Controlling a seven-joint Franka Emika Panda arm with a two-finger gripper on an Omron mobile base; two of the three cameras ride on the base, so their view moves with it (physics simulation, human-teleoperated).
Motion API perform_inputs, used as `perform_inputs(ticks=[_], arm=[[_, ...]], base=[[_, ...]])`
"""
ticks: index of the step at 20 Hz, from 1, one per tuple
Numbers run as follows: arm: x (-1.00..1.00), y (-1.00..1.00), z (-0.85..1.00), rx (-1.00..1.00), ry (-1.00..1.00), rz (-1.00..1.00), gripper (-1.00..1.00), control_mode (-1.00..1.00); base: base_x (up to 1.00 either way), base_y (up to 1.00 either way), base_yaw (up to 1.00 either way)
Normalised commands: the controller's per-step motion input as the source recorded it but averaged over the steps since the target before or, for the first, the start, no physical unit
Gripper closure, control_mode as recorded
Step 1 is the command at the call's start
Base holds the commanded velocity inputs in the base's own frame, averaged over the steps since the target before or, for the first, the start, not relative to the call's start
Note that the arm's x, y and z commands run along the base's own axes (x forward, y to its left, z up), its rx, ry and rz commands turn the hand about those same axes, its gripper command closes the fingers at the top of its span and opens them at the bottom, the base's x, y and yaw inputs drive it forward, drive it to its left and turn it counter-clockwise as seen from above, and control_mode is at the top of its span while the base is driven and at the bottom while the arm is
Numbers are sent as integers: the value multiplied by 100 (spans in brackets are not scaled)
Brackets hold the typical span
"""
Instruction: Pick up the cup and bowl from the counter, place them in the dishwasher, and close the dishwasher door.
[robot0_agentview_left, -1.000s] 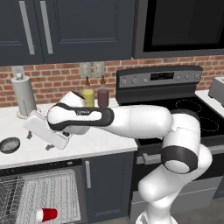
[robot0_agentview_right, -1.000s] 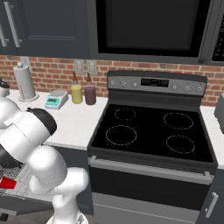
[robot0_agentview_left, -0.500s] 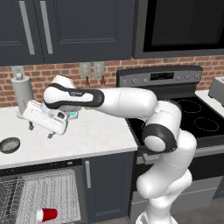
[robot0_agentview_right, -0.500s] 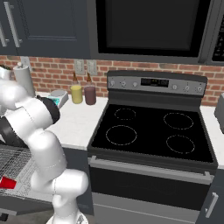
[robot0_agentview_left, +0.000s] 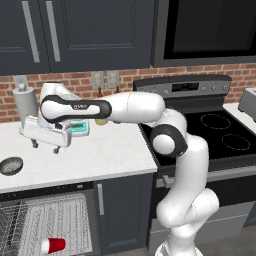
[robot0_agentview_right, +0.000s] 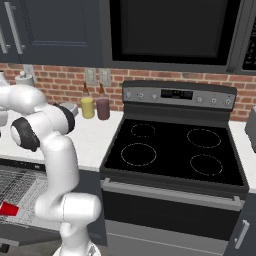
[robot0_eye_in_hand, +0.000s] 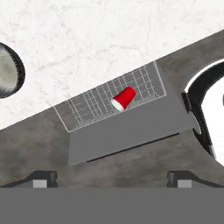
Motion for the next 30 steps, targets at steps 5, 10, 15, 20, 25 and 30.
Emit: perform_inputs(ticks=[5, 10, 15, 20, 25, 30], arm=[[35, 9, -27, -16, -9, -4, -100, -100], [10, 6, -10, -8, -9, 5, -100, -100], [8, 21, -9, -3, -1, 20, -100, -100], [17, 21, -22, 0, -1, 26, -100, -100], [28, 16, -29, 0, -6, 23, -100, -100], [40, 26, -20, 0, -3, 20, -100, -100]], base=[[0, 0, 0], [0, 0, 0], [0, 0, 0], [0, 0, 0], [0, 0, 0], [0, 0, 0]])
